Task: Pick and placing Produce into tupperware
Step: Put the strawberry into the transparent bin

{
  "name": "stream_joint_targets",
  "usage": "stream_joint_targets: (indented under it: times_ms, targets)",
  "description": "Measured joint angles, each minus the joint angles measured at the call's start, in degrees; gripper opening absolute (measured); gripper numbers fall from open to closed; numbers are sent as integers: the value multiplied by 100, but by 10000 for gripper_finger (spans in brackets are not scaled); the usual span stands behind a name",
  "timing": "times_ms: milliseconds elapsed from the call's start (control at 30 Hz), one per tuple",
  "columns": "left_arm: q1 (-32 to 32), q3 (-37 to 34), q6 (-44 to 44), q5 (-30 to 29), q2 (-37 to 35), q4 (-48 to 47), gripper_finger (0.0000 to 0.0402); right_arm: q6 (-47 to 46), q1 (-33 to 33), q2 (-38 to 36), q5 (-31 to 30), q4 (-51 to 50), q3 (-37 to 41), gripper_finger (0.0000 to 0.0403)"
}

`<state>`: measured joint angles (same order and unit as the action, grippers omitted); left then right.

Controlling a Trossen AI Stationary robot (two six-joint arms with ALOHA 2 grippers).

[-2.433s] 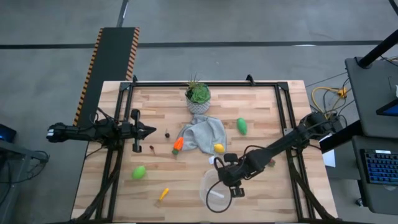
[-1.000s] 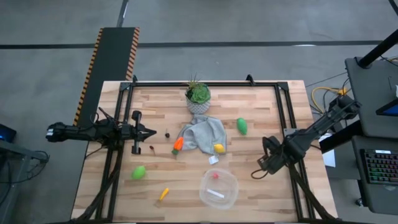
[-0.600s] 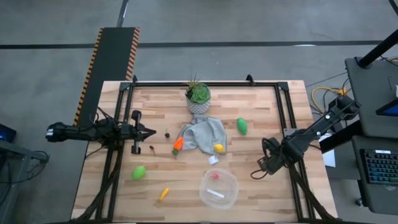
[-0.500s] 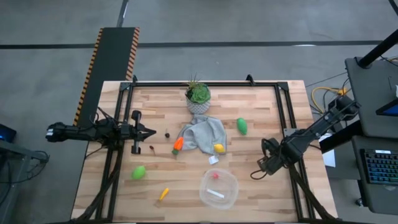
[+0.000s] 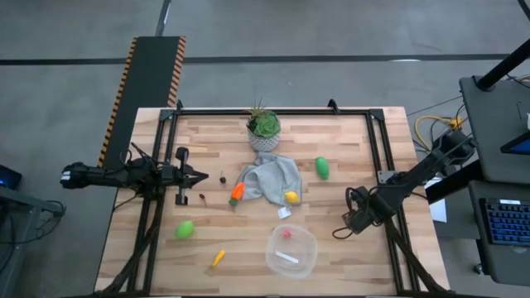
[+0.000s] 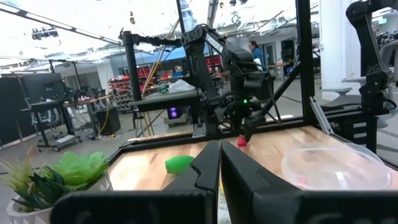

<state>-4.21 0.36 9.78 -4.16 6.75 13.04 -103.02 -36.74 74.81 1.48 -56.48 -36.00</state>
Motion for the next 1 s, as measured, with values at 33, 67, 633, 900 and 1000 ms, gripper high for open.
stream_joint_targets:
  times_ms: [33,67,633,900,1000]
  targets:
    - [0,0,0,0,0,9,0,-1,-1,7,2,63,42,265]
    - [-1,0,0,-1,1,3,0,-2,-1,14,0,137,96,265]
    - [-1,0,-2,-19,34,4,0,3,1,-47,4,817,489,214]
    - [0,0,-2,-20,41,6,0,302,1,-36,-5,780,447,135]
    - [0,0,-2,-20,59,6,0,307,1,-36,-3,758,443,115]
